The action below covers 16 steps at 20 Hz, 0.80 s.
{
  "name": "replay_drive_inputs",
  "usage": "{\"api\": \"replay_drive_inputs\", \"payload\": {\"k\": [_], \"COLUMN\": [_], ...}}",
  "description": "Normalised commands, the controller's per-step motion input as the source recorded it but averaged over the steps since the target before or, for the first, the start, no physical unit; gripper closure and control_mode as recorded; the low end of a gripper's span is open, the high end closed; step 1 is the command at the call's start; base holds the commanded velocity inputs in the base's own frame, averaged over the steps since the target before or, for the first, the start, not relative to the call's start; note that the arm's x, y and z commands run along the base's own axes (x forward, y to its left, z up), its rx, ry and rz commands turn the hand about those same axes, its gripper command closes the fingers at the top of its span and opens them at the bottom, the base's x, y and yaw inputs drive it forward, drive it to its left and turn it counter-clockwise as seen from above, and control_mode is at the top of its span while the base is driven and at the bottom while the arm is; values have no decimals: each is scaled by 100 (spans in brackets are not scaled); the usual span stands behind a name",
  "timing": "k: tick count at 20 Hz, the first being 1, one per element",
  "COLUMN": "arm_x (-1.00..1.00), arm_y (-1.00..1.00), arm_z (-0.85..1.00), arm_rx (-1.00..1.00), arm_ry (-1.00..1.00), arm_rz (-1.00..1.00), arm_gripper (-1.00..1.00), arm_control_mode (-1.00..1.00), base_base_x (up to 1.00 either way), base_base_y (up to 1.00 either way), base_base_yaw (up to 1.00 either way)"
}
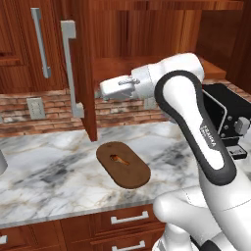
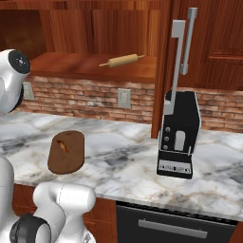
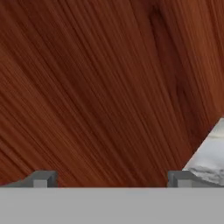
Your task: Open the cabinet, retrieve the rolling pin, and place it next to the meat on the cutting board to prepare for tenderizing.
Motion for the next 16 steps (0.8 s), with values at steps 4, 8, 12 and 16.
{"api": "replay_drive_inputs", "payload": {"k": [4,8,12,16], "arm_x": [3,3,-1,-9], "arm_y": [100,82,-1,-48], "arm_z": [-19,-10,0,0], "arm_rx": [0,-2,-11,-12], "arm_ry": [-13,-19,-21,-14], "arm_rz": [7,4,-2,-10], "arm_gripper": [-100,-100,-100,-100], "arm_control_mode": [-100,-100,-100,-100], "base_base_x": [0,0,0,0], "base_base_y": [0,0,0,0], "base_base_yaw": [0,0,0,0]}}
